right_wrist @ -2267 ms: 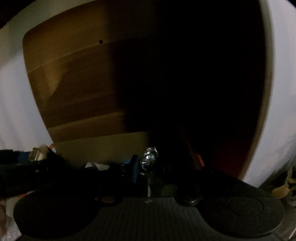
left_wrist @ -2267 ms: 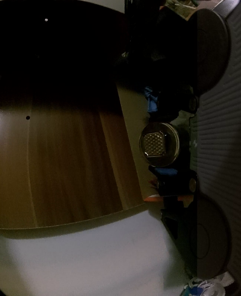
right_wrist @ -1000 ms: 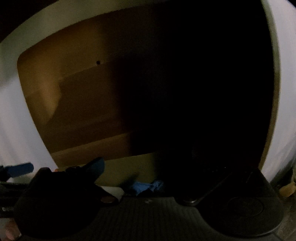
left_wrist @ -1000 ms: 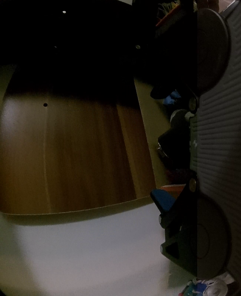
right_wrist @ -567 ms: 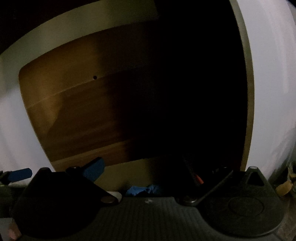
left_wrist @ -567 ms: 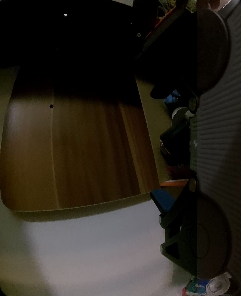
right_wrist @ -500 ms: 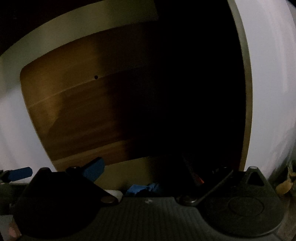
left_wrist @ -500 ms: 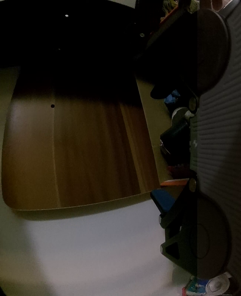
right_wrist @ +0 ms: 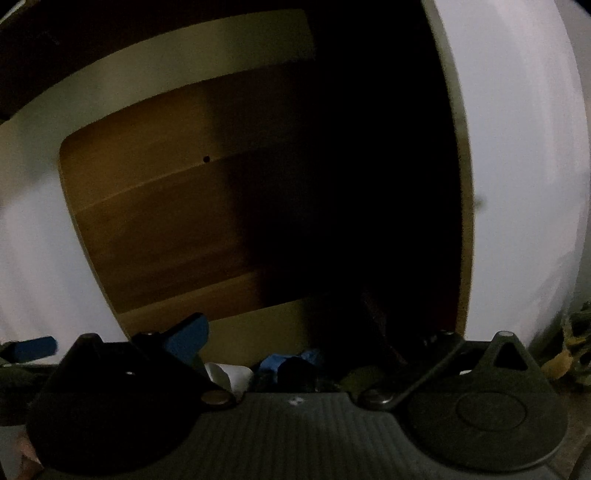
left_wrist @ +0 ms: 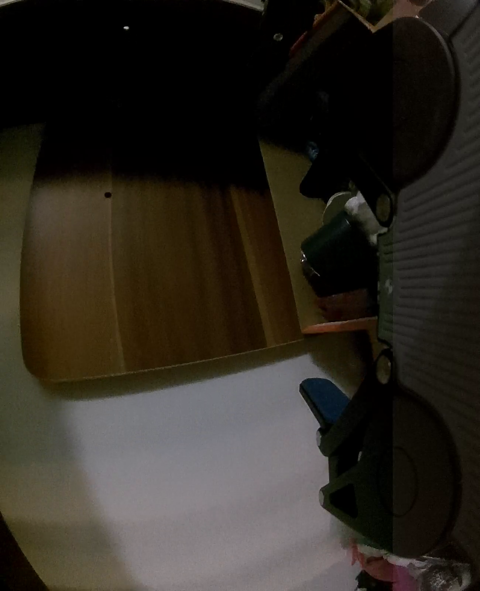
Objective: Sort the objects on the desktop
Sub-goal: 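Lift both open tools out of the orange box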
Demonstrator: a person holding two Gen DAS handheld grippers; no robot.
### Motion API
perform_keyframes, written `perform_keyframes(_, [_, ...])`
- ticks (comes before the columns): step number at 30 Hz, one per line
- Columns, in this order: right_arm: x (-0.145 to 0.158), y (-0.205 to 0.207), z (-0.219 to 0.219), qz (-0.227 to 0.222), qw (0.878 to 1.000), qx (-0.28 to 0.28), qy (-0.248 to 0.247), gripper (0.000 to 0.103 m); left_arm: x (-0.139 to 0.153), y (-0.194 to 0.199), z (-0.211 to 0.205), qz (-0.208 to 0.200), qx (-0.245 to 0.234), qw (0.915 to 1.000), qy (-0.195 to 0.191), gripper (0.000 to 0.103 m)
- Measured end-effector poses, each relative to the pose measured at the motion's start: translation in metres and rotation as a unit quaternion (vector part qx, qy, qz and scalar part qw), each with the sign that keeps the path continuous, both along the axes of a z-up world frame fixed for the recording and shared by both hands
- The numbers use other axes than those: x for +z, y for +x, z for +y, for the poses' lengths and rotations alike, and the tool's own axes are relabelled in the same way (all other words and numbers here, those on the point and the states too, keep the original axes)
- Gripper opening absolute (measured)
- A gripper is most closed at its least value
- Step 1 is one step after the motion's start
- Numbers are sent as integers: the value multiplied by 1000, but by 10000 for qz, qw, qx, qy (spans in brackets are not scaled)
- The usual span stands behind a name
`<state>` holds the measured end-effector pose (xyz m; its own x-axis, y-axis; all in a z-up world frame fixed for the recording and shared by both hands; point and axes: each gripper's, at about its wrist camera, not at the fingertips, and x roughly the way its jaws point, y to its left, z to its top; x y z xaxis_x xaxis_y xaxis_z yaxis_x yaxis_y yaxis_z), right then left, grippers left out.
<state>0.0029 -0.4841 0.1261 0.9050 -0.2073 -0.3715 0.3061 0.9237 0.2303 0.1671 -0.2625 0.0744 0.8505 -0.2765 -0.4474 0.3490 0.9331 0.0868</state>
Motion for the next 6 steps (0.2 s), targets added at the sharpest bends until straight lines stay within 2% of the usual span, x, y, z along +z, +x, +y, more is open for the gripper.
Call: perform_keyframes(6, [3,-12,5,31,9999,-82,-103,103,4,-8,4,-103,-85,9998,-119,103])
